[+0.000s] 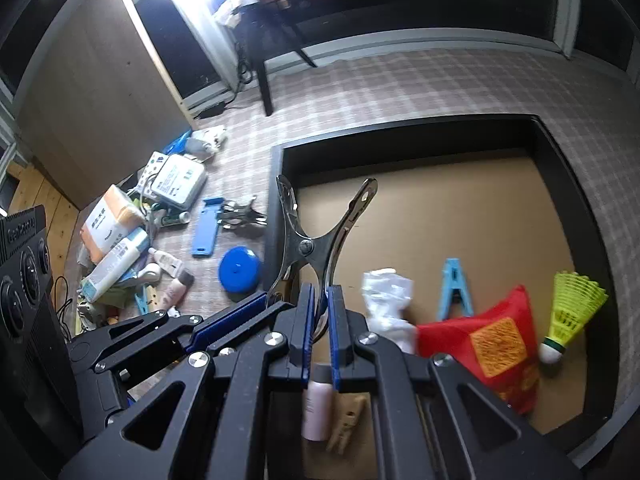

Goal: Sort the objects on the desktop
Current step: 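Carry the metal hole punch into the tray and open the left gripper, then move the left gripper to the black cable coil and grasp it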

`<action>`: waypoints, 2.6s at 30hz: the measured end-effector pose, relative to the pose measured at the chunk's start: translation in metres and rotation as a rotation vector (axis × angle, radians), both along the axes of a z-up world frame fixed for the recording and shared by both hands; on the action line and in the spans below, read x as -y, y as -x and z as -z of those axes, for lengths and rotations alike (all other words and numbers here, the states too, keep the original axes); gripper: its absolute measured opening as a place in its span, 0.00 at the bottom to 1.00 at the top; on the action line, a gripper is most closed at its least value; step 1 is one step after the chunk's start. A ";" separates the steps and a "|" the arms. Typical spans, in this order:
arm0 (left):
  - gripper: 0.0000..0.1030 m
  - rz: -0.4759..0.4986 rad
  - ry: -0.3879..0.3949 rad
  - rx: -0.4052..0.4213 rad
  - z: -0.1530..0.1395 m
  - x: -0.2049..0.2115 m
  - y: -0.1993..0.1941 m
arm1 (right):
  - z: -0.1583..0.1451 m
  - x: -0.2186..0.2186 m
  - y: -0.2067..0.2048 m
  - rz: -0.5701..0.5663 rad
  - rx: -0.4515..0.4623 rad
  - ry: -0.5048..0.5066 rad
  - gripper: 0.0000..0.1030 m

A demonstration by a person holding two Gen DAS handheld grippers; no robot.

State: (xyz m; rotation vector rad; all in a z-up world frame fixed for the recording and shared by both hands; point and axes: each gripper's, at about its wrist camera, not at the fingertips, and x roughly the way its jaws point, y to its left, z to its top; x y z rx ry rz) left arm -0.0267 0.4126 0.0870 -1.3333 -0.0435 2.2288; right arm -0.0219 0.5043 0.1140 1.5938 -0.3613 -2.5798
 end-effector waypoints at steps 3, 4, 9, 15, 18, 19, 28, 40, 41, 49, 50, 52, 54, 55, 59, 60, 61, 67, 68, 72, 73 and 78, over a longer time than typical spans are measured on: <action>0.09 0.016 -0.001 -0.004 -0.002 -0.011 -0.003 | -0.001 -0.011 -0.006 0.014 -0.004 -0.003 0.07; 0.09 0.025 -0.005 -0.006 -0.003 -0.015 -0.005 | -0.002 -0.015 -0.008 0.016 -0.008 -0.004 0.07; 0.53 -0.021 0.017 -0.023 -0.006 -0.016 -0.007 | -0.008 -0.031 -0.017 0.068 -0.036 -0.035 0.23; 0.52 -0.051 0.018 -0.030 -0.010 0.001 -0.011 | -0.011 -0.033 -0.021 0.064 -0.047 -0.016 0.36; 0.52 -0.070 0.028 -0.032 -0.009 0.011 -0.014 | -0.010 -0.024 -0.021 0.041 -0.046 -0.013 0.37; 0.52 -0.079 0.030 -0.030 -0.008 0.017 -0.014 | -0.010 -0.020 -0.021 0.030 -0.048 -0.012 0.38; 0.52 -0.203 0.056 -0.015 -0.003 0.082 -0.017 | -0.013 0.031 -0.017 -0.087 -0.061 0.006 0.45; 0.48 -0.438 0.101 0.014 0.007 0.212 -0.047 | -0.006 0.121 -0.016 -0.282 -0.054 0.039 0.45; 0.48 -0.462 0.108 0.012 0.008 0.225 -0.052 | -0.006 0.131 -0.016 -0.303 -0.055 0.040 0.45; 0.47 -0.600 0.113 0.038 0.020 0.299 -0.085 | 0.004 0.209 -0.018 -0.481 -0.046 0.031 0.45; 0.47 -0.610 0.113 0.040 0.021 0.304 -0.088 | 0.006 0.218 -0.019 -0.502 -0.043 0.030 0.45; 0.47 -0.632 0.117 0.050 0.025 0.317 -0.095 | 0.011 0.236 -0.019 -0.542 -0.040 0.022 0.45; 0.46 -0.645 0.119 0.056 0.027 0.325 -0.099 | 0.014 0.252 -0.020 -0.578 -0.040 0.018 0.45; 0.46 -0.654 0.119 0.059 0.029 0.330 -0.101 | 0.017 0.261 -0.020 -0.600 -0.038 0.017 0.45; 0.45 -0.673 0.116 0.077 0.036 0.345 -0.106 | 0.026 0.288 -0.022 -0.665 -0.023 0.005 0.45; 0.44 -0.674 0.113 0.079 0.037 0.346 -0.107 | 0.029 0.294 -0.022 -0.679 -0.020 0.001 0.45; 0.44 -0.671 0.109 0.084 0.039 0.348 -0.107 | 0.031 0.301 -0.022 -0.693 -0.018 -0.005 0.45; 0.40 -0.644 0.084 0.107 0.052 0.350 -0.102 | 0.045 0.326 -0.020 -0.761 -0.008 -0.045 0.45; 0.38 -0.638 0.081 0.111 0.055 0.350 -0.101 | 0.047 0.329 -0.019 -0.771 -0.007 -0.050 0.45; 0.38 -0.614 0.069 0.127 0.065 0.350 -0.097 | 0.056 0.335 -0.012 -0.788 0.016 -0.058 0.45; 0.38 -0.606 0.068 0.127 0.067 0.349 -0.096 | 0.058 0.337 -0.010 -0.792 0.024 -0.055 0.45; 0.36 -0.563 0.085 0.118 0.073 0.339 -0.092 | 0.069 0.347 -0.007 -0.822 0.065 -0.048 0.45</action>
